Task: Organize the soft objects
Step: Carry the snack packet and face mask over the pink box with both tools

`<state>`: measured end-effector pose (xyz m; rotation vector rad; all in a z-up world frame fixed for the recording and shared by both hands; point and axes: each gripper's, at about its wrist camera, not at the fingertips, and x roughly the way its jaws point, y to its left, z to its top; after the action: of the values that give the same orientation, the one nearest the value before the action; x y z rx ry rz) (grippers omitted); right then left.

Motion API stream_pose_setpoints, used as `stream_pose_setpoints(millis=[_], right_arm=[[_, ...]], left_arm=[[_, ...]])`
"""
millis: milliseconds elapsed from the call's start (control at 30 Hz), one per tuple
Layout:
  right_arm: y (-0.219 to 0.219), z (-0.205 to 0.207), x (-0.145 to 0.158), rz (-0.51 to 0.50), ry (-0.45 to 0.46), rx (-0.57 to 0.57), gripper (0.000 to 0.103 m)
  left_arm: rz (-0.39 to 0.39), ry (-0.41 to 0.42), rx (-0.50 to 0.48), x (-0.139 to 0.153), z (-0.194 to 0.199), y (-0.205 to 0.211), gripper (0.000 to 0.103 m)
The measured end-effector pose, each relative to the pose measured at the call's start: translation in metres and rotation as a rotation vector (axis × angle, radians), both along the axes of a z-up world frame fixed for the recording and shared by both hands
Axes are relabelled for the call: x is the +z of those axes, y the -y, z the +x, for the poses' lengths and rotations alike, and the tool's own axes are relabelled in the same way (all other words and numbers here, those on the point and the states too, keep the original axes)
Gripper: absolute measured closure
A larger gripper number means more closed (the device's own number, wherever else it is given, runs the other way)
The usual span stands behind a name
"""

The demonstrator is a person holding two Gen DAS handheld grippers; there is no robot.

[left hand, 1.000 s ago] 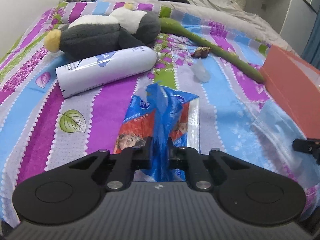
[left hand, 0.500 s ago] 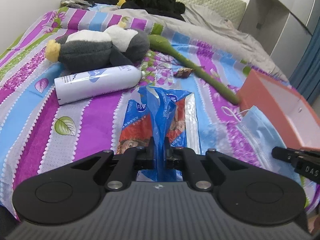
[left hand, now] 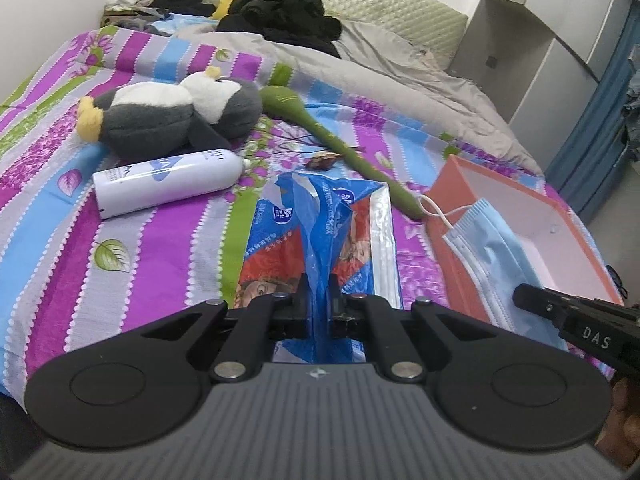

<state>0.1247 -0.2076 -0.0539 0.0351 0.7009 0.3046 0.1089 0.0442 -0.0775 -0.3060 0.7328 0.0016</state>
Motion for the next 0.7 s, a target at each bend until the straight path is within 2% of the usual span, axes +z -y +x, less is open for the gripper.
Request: stream_pose_setpoints(millis=[333, 700], right_arm=[[0.041, -0.021, 0.021, 0.01, 0.036, -0.092, 0.095], [0.102, -0.044, 0.035, 0.017, 0.055, -0.239, 0.095]], left_arm=[[-0.017, 0.036, -0.139, 0.032, 0.0, 0.057, 0.096], [-0.025, 0.049, -0.334, 0.051, 0.008, 0.146, 0.096]])
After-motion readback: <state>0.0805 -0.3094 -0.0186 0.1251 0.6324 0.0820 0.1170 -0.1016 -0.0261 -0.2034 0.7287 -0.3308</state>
